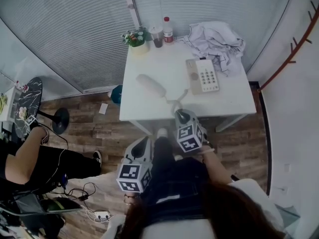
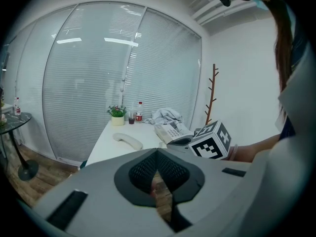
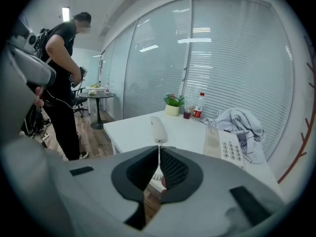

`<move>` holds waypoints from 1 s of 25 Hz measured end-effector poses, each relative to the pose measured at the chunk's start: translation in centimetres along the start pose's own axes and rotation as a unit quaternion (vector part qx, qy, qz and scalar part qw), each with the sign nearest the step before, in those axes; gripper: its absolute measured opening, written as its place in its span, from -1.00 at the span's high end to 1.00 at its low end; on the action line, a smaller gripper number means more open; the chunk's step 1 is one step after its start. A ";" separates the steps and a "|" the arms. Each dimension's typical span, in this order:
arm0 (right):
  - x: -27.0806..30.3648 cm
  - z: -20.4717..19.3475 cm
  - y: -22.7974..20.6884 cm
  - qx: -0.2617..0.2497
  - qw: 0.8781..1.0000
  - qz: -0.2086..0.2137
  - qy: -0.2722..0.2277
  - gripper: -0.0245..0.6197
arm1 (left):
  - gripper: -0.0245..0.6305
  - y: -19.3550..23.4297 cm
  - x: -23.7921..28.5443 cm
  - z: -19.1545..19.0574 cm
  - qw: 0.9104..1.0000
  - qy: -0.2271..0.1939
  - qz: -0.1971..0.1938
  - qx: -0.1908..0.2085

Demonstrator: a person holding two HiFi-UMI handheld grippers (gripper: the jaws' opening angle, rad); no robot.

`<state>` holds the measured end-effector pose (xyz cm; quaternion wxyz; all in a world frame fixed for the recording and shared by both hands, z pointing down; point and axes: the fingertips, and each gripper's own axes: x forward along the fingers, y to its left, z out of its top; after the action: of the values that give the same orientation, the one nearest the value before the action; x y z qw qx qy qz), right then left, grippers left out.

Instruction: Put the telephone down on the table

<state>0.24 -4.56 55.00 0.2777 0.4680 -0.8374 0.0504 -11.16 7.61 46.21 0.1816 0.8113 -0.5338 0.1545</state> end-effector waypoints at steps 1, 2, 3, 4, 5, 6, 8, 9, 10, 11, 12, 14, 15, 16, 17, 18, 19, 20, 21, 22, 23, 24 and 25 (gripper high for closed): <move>-0.1 0.0 0.0 0.003 1.000 0.000 -0.001 0.90 | 0.90 -0.2 0.0 0.2 1.000 -0.001 -0.002 0.004; -0.3 -0.1 0.0 0.007 1.000 0.001 -0.001 0.90 | 0.90 -0.3 0.0 0.3 1.000 -0.002 -0.004 0.008; -0.5 -0.3 0.1 0.010 1.000 0.003 0.000 0.90 | 0.90 -0.5 0.1 0.4 1.000 -0.002 -0.006 0.012; -0.7 -0.5 0.2 0.012 1.000 0.005 0.002 0.90 | 0.90 -0.6 0.1 0.4 1.000 -0.002 -0.008 0.015; -0.9 -0.7 0.2 0.012 1.000 0.005 0.003 0.90 | 0.90 -0.8 0.2 0.3 1.000 -0.001 -0.010 0.017; -1.1 -1.0 0.2 0.012 1.000 0.005 0.003 0.90 | 0.90 -0.9 0.3 0.2 1.000 0.001 -0.012 0.018; -1.5 -1.3 -0.1 0.014 1.000 0.001 0.004 0.93 | 0.90 -1.3 0.5 0.1 1.000 0.004 -0.016 0.019; -1.7 -1.5 -0.3 0.017 1.000 -0.001 0.004 0.93 | 0.90 -1.6 0.6 0.0 1.000 0.005 -0.020 0.021; -1.9 -1.8 -0.5 0.020 1.000 -0.003 0.005 0.93 | 0.90 -1.9 0.7 0.0 0.999 0.006 -0.023 0.023; -2.1 -2.0 -0.6 0.022 1.000 -0.005 0.006 0.93 | 0.90 -2.1 0.7 -0.1 0.999 0.007 -0.026 0.025; -2.3 -2.2 -0.8 0.024 1.000 -0.007 0.007 0.93 | 0.90 -2.4 0.8 -0.2 0.999 0.009 -0.029 0.026; -2.6 -2.5 -1.2 0.027 1.000 -0.011 0.008 0.93 | 0.90 -2.8 0.9 -0.2 0.999 0.010 -0.034 0.027; -2.8 -2.7 -1.4 0.029 0.999 -0.013 0.008 0.93 | 0.90 -3.0 0.9 -0.2 0.999 0.008 -0.035 0.029; -3.0 -2.8 -1.5 0.030 0.999 -0.014 0.008 0.93 | 0.90 -3.1 0.9 -0.1 0.999 0.006 -0.036 0.031; -3.2 -2.8 -1.6 0.032 0.999 -0.016 0.007 0.93 | 0.90 -3.2 1.0 0.0 0.999 0.005 -0.037 0.032; -3.4 -2.9 -1.7 0.035 0.999 -0.016 0.006 0.93 | 0.90 -3.3 1.0 -0.1 0.999 0.006 -0.039 0.032; -3.5 -3.0 -1.8 0.038 0.999 -0.017 0.005 0.93 | 0.90 -3.5 1.0 -0.2 0.999 0.008 -0.041 0.032; -3.7 -3.0 -1.9 0.041 0.999 -0.017 0.003 0.93 | 0.90 -3.6 1.1 -0.2 0.998 0.009 -0.043 0.033; -3.8 -3.1 -2.1 0.046 0.999 -0.016 0.001 0.93 | 0.90 -3.7 1.2 -0.3 0.998 0.011 -0.045 0.034; -3.9 -3.1 -2.2 0.054 0.998 -0.015 -0.002 0.93 | 0.90 -3.8 1.2 -0.4 0.998 0.012 -0.047 0.036; -4.0 -3.2 -2.4 0.063 0.998 -0.015 -0.004 0.93 | 0.90 -4.0 1.2 -0.4 0.998 0.013 -0.049 0.036; -4.1 -3.3 -2.6 0.074 0.997 -0.014 -0.005 0.93 | 0.90 -4.1 1.3 -0.4 0.998 0.013 -0.051 0.037; -4.2 -3.5 -2.8 0.083 0.996 -0.014 -0.005 0.93 | 0.90 -4.3 1.3 -0.4 0.998 0.012 -0.053 0.038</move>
<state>5.70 -1.70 55.29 0.2346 0.5012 -0.8251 0.1138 -6.70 8.30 46.56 0.1652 0.8430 -0.4812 0.1745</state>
